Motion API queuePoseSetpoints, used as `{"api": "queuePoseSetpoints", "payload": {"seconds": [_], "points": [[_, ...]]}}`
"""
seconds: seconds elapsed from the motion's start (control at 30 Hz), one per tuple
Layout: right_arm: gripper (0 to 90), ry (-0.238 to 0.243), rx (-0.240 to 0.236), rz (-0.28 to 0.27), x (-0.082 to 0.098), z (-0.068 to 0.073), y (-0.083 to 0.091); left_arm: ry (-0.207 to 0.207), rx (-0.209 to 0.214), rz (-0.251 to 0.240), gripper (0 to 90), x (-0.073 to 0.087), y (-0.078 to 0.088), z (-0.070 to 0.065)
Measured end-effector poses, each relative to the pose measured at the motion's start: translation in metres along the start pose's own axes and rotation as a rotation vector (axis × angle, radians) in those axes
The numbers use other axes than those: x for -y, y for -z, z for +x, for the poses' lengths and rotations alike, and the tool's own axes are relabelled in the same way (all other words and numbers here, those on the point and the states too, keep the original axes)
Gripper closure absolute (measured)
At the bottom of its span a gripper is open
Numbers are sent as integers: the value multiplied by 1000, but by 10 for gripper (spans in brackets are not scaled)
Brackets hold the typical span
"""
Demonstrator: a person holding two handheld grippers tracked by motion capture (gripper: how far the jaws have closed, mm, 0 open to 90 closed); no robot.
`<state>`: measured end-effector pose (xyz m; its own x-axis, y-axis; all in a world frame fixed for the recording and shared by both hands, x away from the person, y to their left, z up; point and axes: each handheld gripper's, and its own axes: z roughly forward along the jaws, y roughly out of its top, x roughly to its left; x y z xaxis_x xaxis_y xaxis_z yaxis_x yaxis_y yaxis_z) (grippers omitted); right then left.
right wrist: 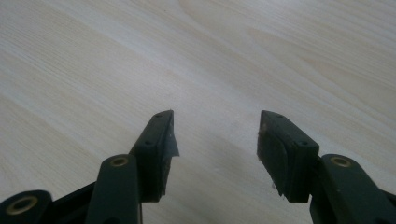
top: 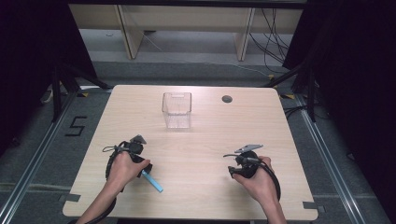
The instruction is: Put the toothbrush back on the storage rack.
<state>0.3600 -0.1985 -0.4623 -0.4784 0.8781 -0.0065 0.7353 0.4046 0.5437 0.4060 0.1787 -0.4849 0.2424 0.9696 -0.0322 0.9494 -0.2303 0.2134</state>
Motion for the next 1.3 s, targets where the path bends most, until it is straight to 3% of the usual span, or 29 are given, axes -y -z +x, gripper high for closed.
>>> {"api": "queuePoseSetpoints", "payload": {"seconds": [0.13,0.37,0.4,0.47,0.5,0.7,0.9,1.03,1.1,1.17,1.3], "points": [[469,2,0,2,0,0,0,-34,-1,13,415,0,2,2],[468,2,-9,0,0,1,-1,-46,17,28,564,2,4,2],[468,4,-10,1,0,1,-1,-81,18,33,584,1,5,4],[467,11,-7,0,0,1,-1,-70,26,33,620,2,5,2],[468,10,-8,0,0,1,-1,-94,21,32,634,2,5,3],[468,8,-7,2,0,2,0,-125,27,71,728,2,6,6],[468,3,-8,0,-1,2,-1,-139,37,81,768,3,6,6],[468,9,-14,-3,-1,1,0,-185,34,83,776,3,6,6],[468,5,-12,-2,0,2,0,-187,34,76,778,3,6,5],[469,5,-8,-3,-1,3,1,-224,30,75,779,4,6,5],[471,20,-5,-10,-1,3,0,-238,31,64,780,5,5,4]]}}
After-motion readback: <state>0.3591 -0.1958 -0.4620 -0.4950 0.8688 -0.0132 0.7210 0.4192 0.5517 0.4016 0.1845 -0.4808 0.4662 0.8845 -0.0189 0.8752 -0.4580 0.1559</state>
